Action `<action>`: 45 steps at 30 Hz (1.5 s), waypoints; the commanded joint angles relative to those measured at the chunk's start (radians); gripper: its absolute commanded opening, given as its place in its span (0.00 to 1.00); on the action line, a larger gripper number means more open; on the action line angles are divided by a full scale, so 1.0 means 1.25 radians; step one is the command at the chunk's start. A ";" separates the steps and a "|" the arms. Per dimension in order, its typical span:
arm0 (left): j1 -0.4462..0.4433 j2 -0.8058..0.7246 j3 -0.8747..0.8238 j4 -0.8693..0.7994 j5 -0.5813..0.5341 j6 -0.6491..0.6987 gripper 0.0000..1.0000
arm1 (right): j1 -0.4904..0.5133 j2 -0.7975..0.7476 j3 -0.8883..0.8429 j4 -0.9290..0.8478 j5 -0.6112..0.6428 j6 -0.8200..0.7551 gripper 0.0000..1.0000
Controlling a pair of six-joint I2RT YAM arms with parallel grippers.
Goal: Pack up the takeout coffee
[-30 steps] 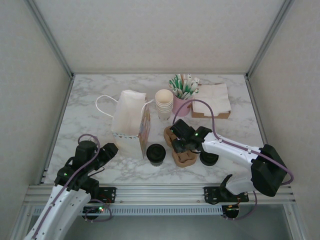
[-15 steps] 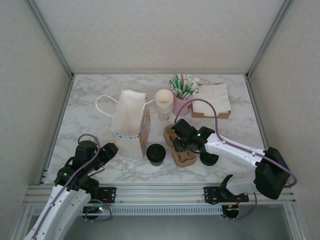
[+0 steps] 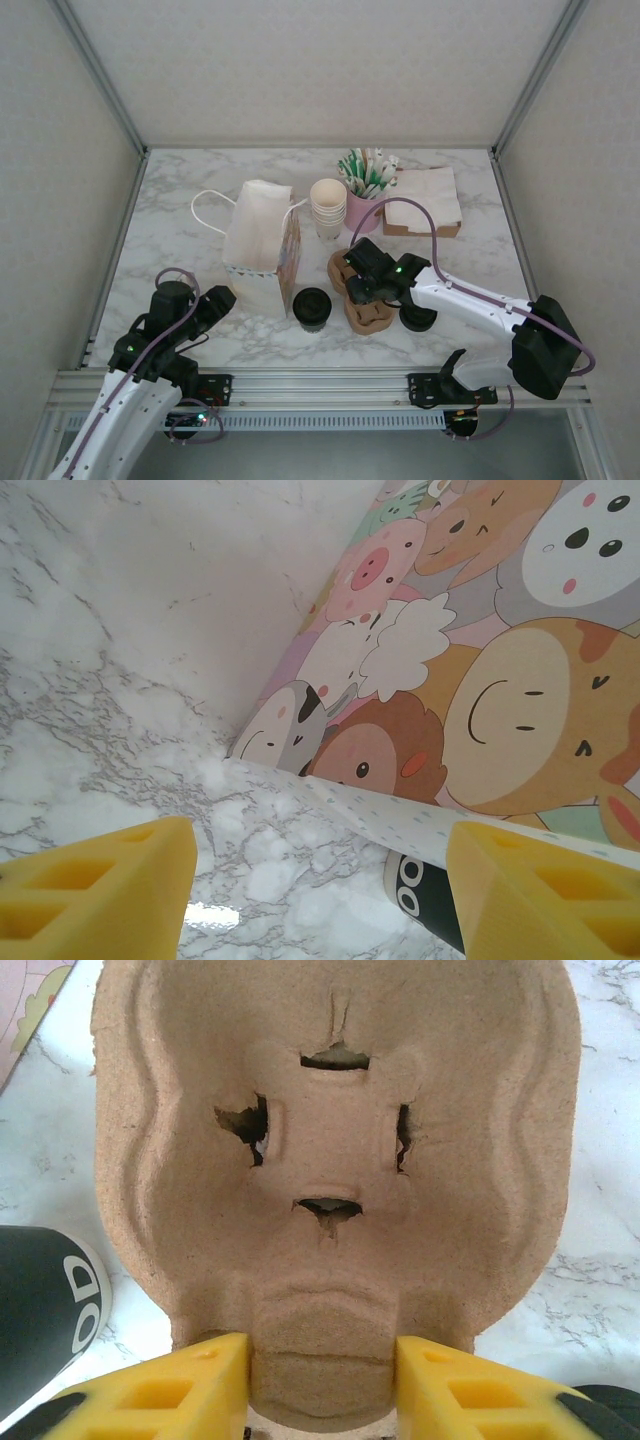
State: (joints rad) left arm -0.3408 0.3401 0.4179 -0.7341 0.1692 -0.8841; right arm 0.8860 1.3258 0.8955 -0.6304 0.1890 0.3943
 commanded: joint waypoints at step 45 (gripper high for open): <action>-0.007 0.004 0.066 -0.045 -0.097 0.000 0.66 | -0.006 -0.013 0.030 -0.003 0.012 0.009 0.37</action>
State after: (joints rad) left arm -0.3408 0.3496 0.4706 -0.7563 0.1062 -0.8837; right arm 0.8848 1.3441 0.9009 -0.5999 0.2008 0.3851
